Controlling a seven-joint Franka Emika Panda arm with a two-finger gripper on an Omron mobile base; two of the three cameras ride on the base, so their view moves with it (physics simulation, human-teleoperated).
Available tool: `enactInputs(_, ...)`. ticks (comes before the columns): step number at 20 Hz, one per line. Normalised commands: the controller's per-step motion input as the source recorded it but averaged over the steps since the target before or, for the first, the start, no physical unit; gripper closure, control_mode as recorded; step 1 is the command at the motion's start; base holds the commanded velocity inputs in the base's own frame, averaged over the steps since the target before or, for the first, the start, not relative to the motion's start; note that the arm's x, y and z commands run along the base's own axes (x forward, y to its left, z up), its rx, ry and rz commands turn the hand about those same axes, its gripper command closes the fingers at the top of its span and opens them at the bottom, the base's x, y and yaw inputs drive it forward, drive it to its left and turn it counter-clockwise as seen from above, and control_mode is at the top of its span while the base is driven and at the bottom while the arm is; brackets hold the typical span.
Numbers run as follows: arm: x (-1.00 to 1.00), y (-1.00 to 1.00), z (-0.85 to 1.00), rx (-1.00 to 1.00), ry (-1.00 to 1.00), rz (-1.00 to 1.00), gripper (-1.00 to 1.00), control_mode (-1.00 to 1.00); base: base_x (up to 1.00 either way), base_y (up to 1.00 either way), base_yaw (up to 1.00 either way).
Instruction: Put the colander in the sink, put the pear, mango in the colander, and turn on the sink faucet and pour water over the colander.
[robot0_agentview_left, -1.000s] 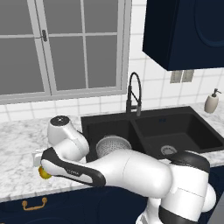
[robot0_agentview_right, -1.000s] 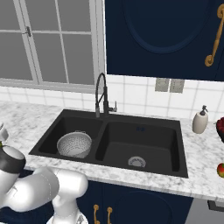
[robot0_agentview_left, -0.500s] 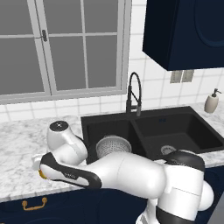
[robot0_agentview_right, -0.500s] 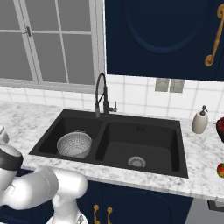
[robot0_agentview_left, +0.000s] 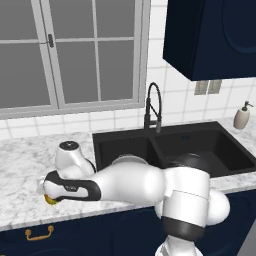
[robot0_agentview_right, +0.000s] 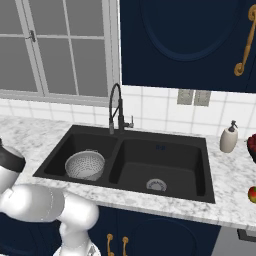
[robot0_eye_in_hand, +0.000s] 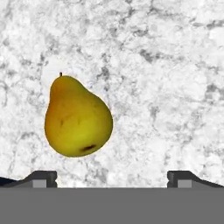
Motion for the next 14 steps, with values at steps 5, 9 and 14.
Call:
enactInputs(5, 0.30, 0.37, -0.06, 0.00, 0.04, 0.00, -1.00, -1.00, 0.00, 0.00, 0.00)
enactInputs(9, 0.09, 0.33, -0.08, 0.00, 0.01, 0.00, -1.00, -1.00, 0.00, 0.00, 0.00)
enactInputs(14, 0.00, 0.11, -0.26, -0.07, 0.03, 0.00, -1.00, -1.00, 0.00, 0.00, 0.00)
